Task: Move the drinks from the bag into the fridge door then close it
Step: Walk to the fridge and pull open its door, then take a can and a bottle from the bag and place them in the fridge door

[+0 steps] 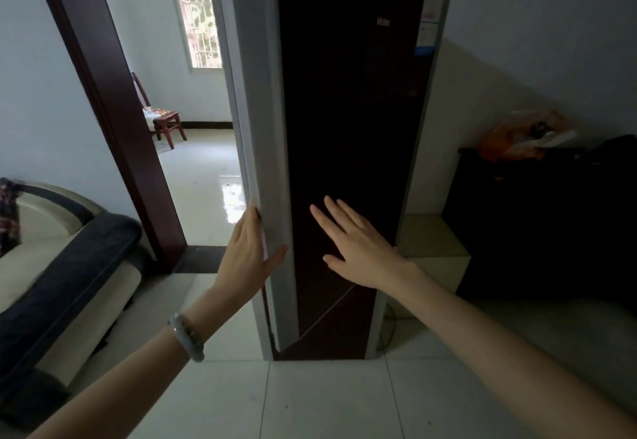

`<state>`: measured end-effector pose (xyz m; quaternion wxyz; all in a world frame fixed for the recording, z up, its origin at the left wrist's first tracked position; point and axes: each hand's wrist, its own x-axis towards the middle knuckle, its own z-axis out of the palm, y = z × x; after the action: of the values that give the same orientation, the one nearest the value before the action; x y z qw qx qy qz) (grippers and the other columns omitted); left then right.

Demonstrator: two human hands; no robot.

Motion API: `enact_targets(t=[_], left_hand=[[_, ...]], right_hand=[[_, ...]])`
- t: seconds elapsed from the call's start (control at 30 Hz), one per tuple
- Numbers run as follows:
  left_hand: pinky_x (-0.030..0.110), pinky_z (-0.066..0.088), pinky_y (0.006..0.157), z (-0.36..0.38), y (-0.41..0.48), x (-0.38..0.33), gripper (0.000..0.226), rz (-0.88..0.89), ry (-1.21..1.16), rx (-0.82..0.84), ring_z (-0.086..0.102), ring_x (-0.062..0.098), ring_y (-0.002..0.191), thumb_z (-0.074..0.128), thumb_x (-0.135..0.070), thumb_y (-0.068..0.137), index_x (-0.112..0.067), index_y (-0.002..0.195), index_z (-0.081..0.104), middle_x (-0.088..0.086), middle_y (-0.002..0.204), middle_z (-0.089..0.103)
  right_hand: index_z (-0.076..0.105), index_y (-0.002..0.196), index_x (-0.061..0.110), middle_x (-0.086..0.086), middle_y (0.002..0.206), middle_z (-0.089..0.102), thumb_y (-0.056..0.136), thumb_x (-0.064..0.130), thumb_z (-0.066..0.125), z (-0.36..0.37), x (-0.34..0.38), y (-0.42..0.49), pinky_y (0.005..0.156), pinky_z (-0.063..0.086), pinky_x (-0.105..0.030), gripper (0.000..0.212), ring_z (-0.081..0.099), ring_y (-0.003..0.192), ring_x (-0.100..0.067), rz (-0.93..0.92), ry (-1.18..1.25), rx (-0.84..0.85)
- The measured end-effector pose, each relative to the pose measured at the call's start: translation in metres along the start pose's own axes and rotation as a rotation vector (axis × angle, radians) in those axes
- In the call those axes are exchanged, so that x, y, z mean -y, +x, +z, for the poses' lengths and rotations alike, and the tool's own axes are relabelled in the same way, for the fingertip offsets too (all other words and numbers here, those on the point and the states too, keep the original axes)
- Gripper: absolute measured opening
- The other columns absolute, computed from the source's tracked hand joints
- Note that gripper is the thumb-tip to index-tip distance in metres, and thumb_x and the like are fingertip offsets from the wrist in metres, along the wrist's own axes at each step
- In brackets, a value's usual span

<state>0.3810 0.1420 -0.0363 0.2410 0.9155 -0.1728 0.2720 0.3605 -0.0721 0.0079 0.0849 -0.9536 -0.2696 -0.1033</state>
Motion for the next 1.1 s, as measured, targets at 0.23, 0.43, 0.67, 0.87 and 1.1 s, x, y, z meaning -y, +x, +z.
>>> enact_targets(t=[0.23, 0.43, 0.67, 0.87, 1.1], left_hand=[[0.041, 0.009, 0.117, 0.012, -0.037, -0.056, 0.083, 0.309, 0.217, 0.046, 0.003, 0.026, 0.143, 0.045, -0.05, 0.089, -0.004, 0.146, 0.006, 0.016, 0.155, 0.006], [0.043, 0.014, 0.115, 0.036, -0.041, -0.11, 0.076, 0.577, 0.18, 0.104, 0.004, 0.027, 0.143, 0.045, -0.049, 0.09, -0.014, 0.148, 0.01, 0.016, 0.154, 0.006], [0.039, 0.016, 0.115, 0.06, -0.03, -0.168, 0.072, 0.736, -0.016, 0.125, 0.01, 0.024, 0.143, 0.05, -0.038, 0.091, -0.008, 0.146, 0.015, 0.016, 0.153, 0.012], [0.038, 0.011, 0.115, 0.073, 0.005, -0.166, 0.069, 0.611, 0.003, 0.081, 0.012, 0.024, 0.141, 0.038, -0.041, 0.091, -0.003, 0.145, 0.015, 0.015, 0.152, 0.015], [0.043, 0.019, 0.112, 0.106, 0.074, -0.163, 0.07, 0.598, 0.028, 0.072, 0.018, 0.027, 0.14, 0.039, -0.042, 0.09, -0.002, 0.144, 0.019, 0.017, 0.151, 0.023]], right_hand=[[-0.021, 0.143, 0.025, -0.001, 0.155, -0.017, 0.092, 0.039, 0.05, -0.007, 0.004, -0.08, 0.11, 0.001, -0.025, 0.089, -0.009, 0.141, -0.011, 0.114, 0.168, -0.064], [-0.026, 0.141, 0.028, 0.008, 0.148, -0.023, 0.091, 0.046, 0.048, -0.013, -0.009, -0.14, 0.105, 0.01, -0.022, 0.091, -0.002, 0.133, -0.002, 0.271, 0.1, -0.213], [0.004, 0.148, 0.013, -0.017, 0.154, -0.002, 0.092, 0.04, 0.039, -0.024, -0.025, -0.196, 0.116, 0.013, -0.042, 0.071, 0.004, 0.142, -0.03, 0.356, -0.332, -0.413], [0.024, 0.146, 0.011, -0.015, 0.153, 0.011, 0.088, 0.032, 0.049, -0.024, -0.051, -0.207, 0.114, 0.011, -0.049, 0.066, 0.006, 0.142, -0.03, 0.343, -0.582, -0.291], [0.024, 0.145, 0.01, -0.019, 0.153, 0.018, 0.082, 0.028, 0.057, -0.04, -0.09, -0.201, 0.113, 0.012, -0.048, 0.073, 0.009, 0.141, -0.031, 0.468, -0.587, -0.245]])
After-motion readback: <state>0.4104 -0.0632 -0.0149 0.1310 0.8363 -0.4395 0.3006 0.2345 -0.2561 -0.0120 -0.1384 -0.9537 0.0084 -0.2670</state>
